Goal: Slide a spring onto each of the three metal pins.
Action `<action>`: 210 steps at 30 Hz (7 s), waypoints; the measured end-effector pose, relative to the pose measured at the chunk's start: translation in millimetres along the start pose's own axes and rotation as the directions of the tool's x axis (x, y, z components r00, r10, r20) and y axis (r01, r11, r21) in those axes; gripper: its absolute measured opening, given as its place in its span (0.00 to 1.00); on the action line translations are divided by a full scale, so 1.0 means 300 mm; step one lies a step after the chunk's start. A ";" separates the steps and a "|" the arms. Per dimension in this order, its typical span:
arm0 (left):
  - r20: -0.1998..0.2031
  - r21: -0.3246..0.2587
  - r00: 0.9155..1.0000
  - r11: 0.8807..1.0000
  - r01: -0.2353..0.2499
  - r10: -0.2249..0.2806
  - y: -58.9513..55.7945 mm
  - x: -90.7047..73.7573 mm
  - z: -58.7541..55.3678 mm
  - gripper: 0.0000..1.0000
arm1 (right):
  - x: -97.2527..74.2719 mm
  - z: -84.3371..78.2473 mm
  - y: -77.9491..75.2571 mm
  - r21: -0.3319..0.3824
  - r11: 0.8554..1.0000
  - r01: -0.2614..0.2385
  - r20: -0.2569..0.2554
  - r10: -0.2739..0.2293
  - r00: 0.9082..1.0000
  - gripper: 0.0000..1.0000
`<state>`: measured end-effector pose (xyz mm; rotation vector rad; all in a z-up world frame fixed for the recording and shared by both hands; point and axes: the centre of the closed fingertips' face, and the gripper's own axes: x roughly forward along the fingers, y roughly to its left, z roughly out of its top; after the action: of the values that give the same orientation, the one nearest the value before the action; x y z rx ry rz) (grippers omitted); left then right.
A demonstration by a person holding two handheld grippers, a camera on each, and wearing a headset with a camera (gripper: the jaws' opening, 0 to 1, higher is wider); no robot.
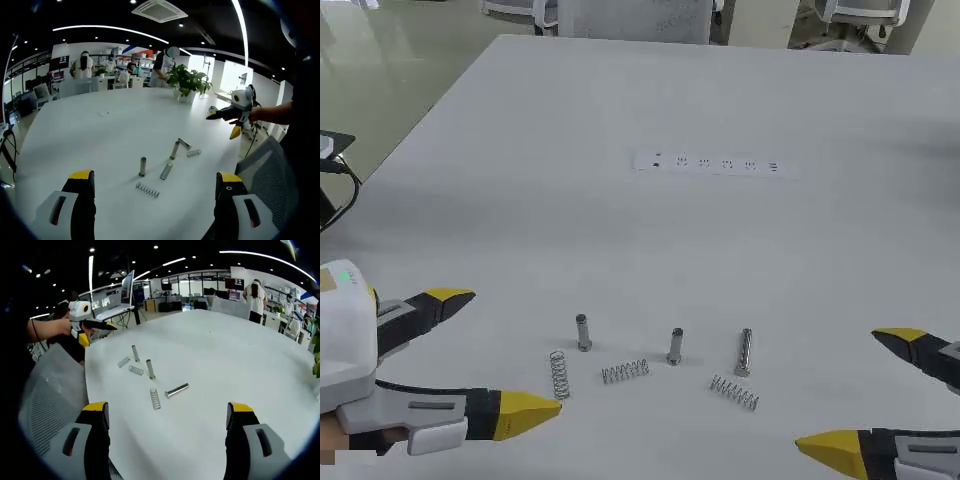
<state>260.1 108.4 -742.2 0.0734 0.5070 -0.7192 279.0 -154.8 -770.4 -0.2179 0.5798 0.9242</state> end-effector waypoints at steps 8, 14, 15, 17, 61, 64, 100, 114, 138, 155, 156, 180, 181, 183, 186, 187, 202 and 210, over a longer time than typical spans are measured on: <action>-0.001 0.003 1.000 1.000 0.002 -0.002 -0.003 -0.005 -0.005 0.98 | 0.001 -0.003 -0.005 0.002 1.000 0.010 -0.002 -0.010 1.000 0.97; 0.019 -0.001 1.000 1.000 -0.003 0.003 0.006 -0.010 0.003 0.98 | -0.001 -0.004 -0.007 0.004 1.000 0.009 0.000 -0.009 1.000 0.99; 0.026 -0.005 1.000 1.000 0.001 -0.001 0.006 -0.012 0.006 0.98 | -0.001 -0.003 -0.007 0.005 1.000 0.008 0.002 -0.008 1.000 0.99; 0.040 -0.010 0.999 1.000 0.014 -0.014 0.006 -0.014 0.011 0.98 | -0.002 -0.001 -0.005 0.008 1.000 0.006 0.004 -0.006 1.000 0.99; 0.008 -0.022 0.998 0.998 0.057 -0.057 -0.003 -0.018 -0.047 0.98 | -0.023 -0.031 0.006 0.009 1.000 -0.004 -0.025 0.004 1.000 0.98; 0.006 -0.019 0.998 0.998 0.058 -0.058 -0.008 -0.018 -0.048 0.98 | -0.029 -0.035 0.002 0.018 1.000 -0.003 -0.023 0.003 1.000 0.98; 0.018 -0.024 0.999 0.998 0.050 -0.049 -0.002 -0.023 -0.037 0.94 | 0.008 -0.012 0.019 0.091 0.995 -0.049 -0.024 0.051 0.998 0.74; 0.022 -0.005 0.997 0.998 0.069 -0.069 -0.012 -0.005 -0.032 0.91 | 0.070 0.026 -0.012 0.094 0.995 -0.021 -0.055 0.026 0.998 0.58; 0.009 -0.023 0.998 0.998 0.065 -0.065 -0.008 -0.009 -0.055 0.88 | 0.215 0.032 -0.065 0.364 0.931 0.043 -0.194 0.030 0.981 0.26; 0.006 -0.027 0.998 0.998 0.061 -0.061 -0.004 -0.005 -0.049 0.86 | 0.251 0.045 -0.079 0.451 0.891 0.059 -0.190 0.031 0.981 0.26; 0.003 -0.026 0.998 0.998 0.062 -0.062 -0.005 -0.005 -0.051 0.85 | 0.253 0.044 -0.083 0.465 0.883 0.067 -0.193 0.027 0.981 0.25; -0.010 -0.031 0.999 0.998 0.053 -0.053 -0.003 -0.008 -0.080 0.83 | 0.354 -0.020 -0.128 0.583 0.789 0.194 -0.367 0.042 0.929 0.16; -0.011 -0.032 0.999 0.998 0.053 -0.053 -0.003 -0.009 -0.082 0.82 | 0.356 -0.025 -0.132 0.579 0.791 0.198 -0.374 0.042 0.927 0.16; -0.014 -0.029 0.999 0.998 0.050 -0.051 -0.002 -0.010 -0.087 0.82 | 0.357 -0.033 -0.136 0.576 0.792 0.202 -0.387 0.046 0.921 0.15; -0.018 -0.026 0.999 0.999 0.046 -0.046 0.001 -0.016 -0.092 0.82 | 0.353 -0.049 -0.134 0.582 0.788 0.203 -0.397 0.058 0.916 0.13; -0.016 -0.028 0.999 0.999 0.045 -0.046 0.002 -0.018 -0.092 0.82 | 0.355 -0.048 -0.135 0.588 0.783 0.202 -0.391 0.057 0.919 0.14; -0.014 -0.043 0.999 0.998 0.049 -0.049 0.004 -0.019 -0.097 0.82 | 0.380 -0.060 -0.135 0.580 0.783 0.224 -0.431 0.062 0.900 0.11; -0.018 -0.043 0.998 0.997 0.059 -0.060 0.002 -0.011 -0.102 0.81 | 0.390 -0.065 -0.132 0.583 0.779 0.229 -0.442 0.068 0.894 0.09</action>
<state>245.7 118.0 -767.5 0.0253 0.5450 -0.7661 357.7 -105.9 -854.4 0.1602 1.2659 0.5436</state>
